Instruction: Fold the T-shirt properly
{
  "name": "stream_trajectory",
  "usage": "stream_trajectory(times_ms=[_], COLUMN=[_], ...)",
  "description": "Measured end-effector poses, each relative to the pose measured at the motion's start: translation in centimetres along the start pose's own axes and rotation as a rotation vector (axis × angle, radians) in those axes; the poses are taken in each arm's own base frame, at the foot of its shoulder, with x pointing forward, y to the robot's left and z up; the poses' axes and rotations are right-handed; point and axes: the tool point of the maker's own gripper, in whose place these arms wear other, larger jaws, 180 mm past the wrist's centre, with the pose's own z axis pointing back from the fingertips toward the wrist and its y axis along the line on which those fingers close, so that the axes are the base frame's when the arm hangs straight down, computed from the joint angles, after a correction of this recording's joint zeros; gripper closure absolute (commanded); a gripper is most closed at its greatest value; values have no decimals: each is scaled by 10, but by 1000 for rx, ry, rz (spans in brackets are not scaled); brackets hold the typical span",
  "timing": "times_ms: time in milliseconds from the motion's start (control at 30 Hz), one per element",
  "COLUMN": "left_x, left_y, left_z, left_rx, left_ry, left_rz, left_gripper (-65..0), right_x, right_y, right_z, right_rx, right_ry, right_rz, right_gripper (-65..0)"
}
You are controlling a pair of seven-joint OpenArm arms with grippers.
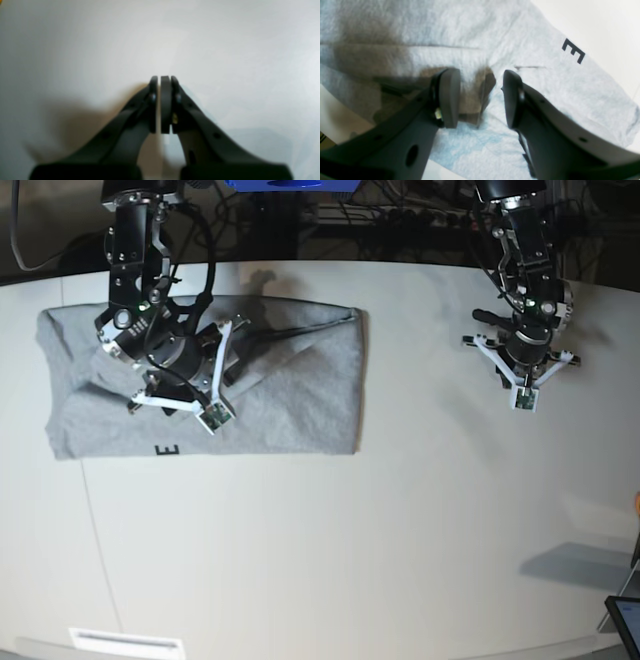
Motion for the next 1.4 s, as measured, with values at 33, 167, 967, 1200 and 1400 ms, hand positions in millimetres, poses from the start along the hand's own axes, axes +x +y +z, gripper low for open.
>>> stream_trajectory(times_ms=[33, 167, 967, 1200, 1400], left_x=[2, 2, -2, -3, -3], left_y=[1, 0, -1, -1, -1], left_z=[-1, -4, -5, -5, -5], left_rx=[3, -1, -6, -6, -6], left_ry=[-3, -2, 10, 11, 11], left_rz=[0, 6, 10, 10, 9], left_gripper=[-13, -13, -13, -13, -13], right_x=[2, 22, 26, 16, 13], right_y=[1, 18, 66, 67, 58], right_z=[0, -1, -31, -26, -12], right_rx=[-1, 51, 162, 143, 107], right_ry=[-5, -41, 42, 63, 56], right_rz=[-3, 113, 117, 50, -7], right_gripper=[-271, -271, -3, -3, -3])
